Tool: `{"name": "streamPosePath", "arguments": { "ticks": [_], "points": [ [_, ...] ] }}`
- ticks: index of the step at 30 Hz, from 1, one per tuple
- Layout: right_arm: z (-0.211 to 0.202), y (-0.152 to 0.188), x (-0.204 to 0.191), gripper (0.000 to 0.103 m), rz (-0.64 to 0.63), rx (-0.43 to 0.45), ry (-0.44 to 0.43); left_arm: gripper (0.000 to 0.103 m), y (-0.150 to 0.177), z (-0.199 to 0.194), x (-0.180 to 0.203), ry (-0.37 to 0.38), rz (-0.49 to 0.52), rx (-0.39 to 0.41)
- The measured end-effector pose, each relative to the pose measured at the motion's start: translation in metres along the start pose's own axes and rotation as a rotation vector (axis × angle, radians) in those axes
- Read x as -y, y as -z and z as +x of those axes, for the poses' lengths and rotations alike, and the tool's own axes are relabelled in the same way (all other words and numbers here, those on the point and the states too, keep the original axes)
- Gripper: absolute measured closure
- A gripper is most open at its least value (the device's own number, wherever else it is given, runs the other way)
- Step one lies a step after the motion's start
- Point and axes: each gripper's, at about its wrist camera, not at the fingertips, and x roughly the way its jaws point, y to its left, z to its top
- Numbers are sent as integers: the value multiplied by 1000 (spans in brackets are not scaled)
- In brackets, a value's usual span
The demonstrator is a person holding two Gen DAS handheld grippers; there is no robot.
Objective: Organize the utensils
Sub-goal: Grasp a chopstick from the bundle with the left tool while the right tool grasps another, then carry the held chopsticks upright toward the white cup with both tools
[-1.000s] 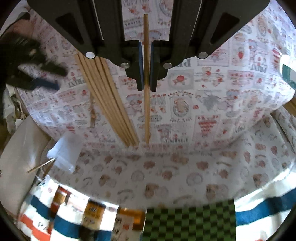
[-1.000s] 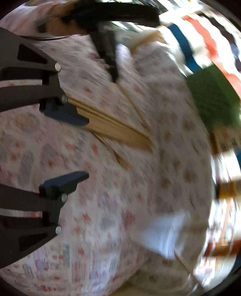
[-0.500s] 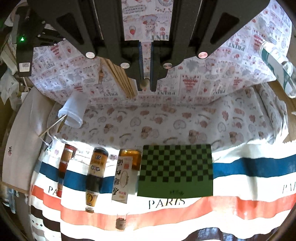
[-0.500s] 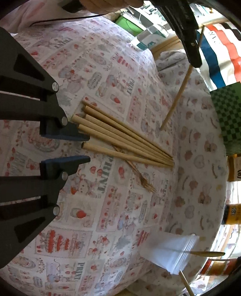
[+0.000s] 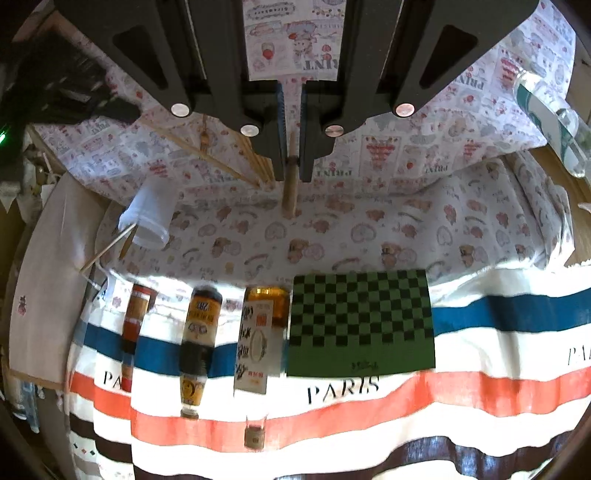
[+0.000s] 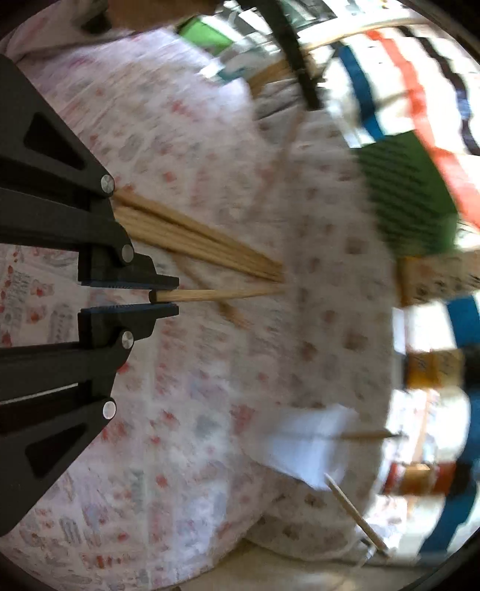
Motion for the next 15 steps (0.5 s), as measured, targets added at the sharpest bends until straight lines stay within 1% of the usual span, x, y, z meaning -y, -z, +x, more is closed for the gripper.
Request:
{"name": "streamPosePath", "arguments": {
  "ticks": [5,8,15],
  "points": [
    [-51,-37,3,95,-9,158,6,98,-16,-10,8,-24,32,47],
    [-73,-56,8,95,12,237,10,98,-25,-13,12,-13,30,56],
    [-104,-94,23,95,18,347,28,98,-45,-6,24,22,28,54]
  ]
}}
